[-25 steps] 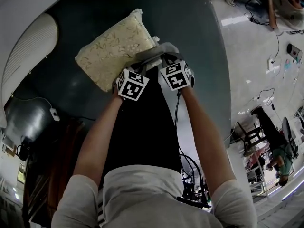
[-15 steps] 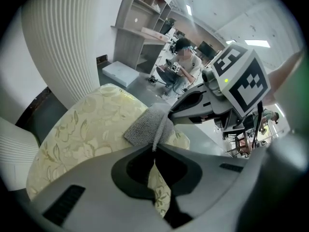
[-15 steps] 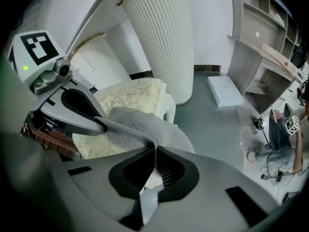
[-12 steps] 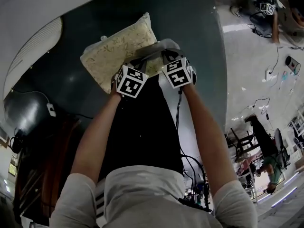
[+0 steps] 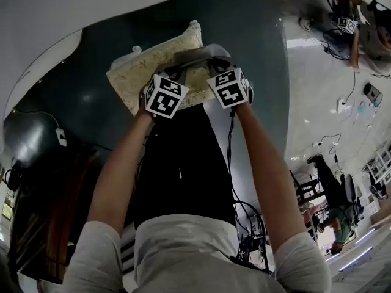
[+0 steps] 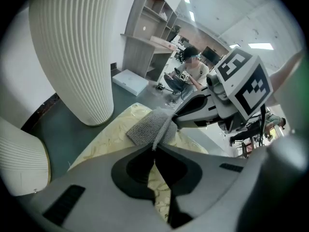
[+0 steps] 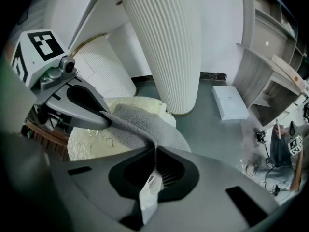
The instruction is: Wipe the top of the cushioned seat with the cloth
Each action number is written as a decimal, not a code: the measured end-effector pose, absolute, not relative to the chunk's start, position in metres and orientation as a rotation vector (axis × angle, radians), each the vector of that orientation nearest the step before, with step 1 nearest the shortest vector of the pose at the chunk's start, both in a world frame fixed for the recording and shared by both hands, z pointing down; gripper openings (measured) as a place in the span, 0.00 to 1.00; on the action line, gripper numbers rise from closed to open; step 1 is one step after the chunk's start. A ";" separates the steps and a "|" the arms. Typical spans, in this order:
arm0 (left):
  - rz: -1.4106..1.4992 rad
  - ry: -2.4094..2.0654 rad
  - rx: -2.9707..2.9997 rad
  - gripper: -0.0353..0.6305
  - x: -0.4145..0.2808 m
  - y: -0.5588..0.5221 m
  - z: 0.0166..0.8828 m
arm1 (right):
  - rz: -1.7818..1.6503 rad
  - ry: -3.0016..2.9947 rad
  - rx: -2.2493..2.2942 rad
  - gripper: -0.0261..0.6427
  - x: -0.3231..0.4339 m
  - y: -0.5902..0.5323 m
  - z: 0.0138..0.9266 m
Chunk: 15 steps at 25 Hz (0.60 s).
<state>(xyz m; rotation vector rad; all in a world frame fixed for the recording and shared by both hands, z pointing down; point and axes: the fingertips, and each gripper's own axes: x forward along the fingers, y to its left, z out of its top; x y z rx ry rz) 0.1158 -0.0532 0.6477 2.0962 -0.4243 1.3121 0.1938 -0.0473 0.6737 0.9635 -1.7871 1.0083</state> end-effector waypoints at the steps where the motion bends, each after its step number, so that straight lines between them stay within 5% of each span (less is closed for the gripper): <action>1: 1.308 -0.430 2.100 0.09 0.116 -0.057 0.647 | 1.003 -1.789 0.963 0.07 0.194 -0.052 0.674; 15: 1.265 -0.546 2.084 0.09 0.098 -0.091 0.643 | 0.959 -1.803 0.927 0.07 0.185 -0.088 0.672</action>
